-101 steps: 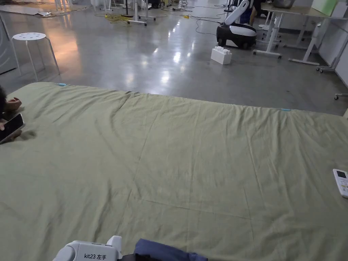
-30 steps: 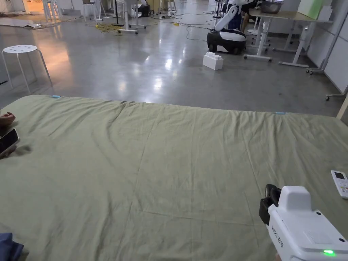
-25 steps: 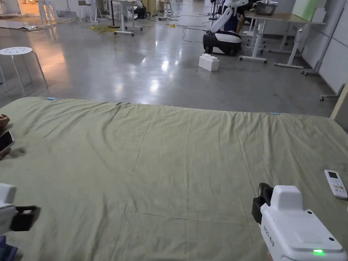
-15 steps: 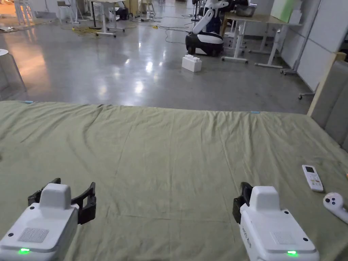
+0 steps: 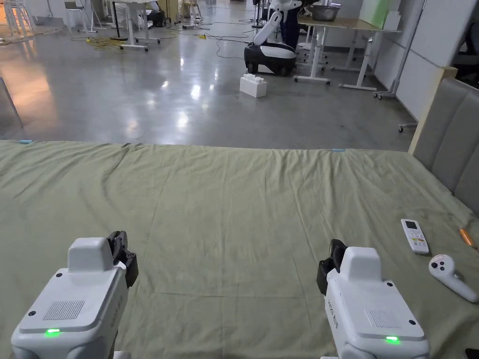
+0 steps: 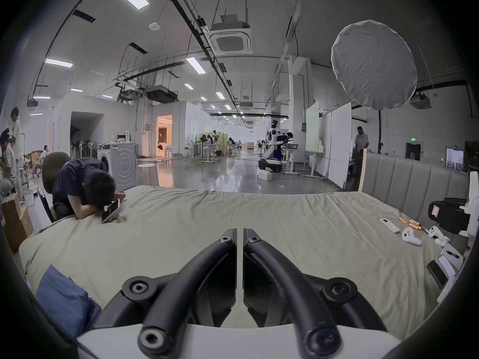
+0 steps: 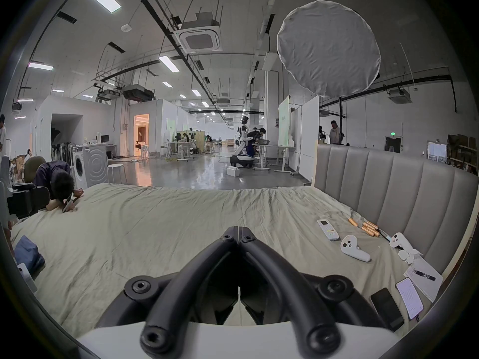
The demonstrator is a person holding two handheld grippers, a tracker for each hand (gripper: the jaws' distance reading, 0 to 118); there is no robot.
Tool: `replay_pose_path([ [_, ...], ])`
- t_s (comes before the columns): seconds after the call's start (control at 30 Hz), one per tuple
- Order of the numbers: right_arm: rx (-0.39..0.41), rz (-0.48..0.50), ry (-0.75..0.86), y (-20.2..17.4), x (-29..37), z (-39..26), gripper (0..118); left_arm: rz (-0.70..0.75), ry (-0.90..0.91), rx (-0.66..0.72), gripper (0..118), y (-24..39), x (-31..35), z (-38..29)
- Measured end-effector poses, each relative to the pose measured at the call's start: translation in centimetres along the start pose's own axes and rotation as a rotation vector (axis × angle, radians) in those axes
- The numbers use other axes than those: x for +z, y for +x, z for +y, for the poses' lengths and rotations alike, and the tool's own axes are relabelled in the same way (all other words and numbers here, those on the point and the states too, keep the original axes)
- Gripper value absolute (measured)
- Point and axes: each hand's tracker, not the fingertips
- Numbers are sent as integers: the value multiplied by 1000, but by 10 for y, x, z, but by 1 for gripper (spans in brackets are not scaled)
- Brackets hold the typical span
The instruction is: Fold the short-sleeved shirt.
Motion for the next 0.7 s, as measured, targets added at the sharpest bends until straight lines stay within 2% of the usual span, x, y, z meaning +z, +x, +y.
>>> replay_pose_path([
  [0.7, -7, 29, -1, -4, 1, 0, 0, 36, -1, -38, 3, 0, 9, 4],
])
